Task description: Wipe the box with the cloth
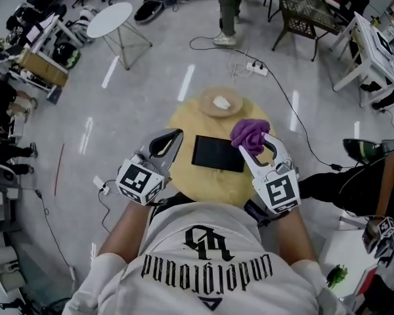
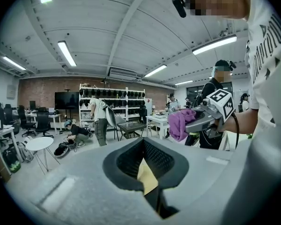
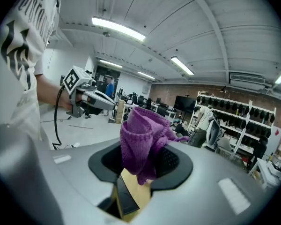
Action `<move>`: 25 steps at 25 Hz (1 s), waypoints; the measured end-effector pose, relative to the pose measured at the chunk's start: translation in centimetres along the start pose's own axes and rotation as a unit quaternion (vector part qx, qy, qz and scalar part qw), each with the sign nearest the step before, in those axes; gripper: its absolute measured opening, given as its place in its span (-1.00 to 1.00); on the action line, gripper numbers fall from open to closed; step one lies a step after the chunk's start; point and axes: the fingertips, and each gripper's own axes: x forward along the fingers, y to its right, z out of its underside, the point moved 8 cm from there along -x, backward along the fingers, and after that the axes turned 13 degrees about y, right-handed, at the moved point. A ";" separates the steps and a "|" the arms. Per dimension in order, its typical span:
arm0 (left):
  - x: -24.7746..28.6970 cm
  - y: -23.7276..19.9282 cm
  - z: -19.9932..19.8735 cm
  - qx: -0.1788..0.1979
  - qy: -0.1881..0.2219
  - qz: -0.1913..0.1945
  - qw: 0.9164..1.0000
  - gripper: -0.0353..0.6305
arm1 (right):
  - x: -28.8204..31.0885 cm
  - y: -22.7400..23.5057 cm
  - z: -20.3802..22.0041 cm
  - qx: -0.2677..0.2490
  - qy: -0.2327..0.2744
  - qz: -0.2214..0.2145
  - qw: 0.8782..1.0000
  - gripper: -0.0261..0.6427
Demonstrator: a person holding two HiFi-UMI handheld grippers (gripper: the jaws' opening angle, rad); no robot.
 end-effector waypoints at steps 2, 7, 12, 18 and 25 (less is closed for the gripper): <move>-0.8 -0.2 0.1 -0.001 -0.005 -0.002 1.000 -0.88 | 0.4 -0.3 0.4 0.008 0.003 -0.003 1.000 -0.51; -4.5 -0.5 0.6 -0.006 0.004 0.006 1.000 -0.88 | 0.7 -3.4 0.2 0.027 0.002 0.013 1.000 -0.51; -7.8 -1.0 0.0 -0.006 0.024 0.035 0.999 -0.88 | 0.0 -7.3 -1.9 0.041 0.006 0.043 0.998 -0.51; -13.9 -1.0 -0.7 -0.016 0.037 0.061 0.997 -0.88 | -0.5 -14.1 -3.9 0.071 0.008 0.061 0.996 -0.50; -20.7 -0.1 -0.3 -0.024 0.049 0.093 0.994 -0.88 | -0.9 -22.6 -5.4 0.101 0.014 0.072 0.992 -0.50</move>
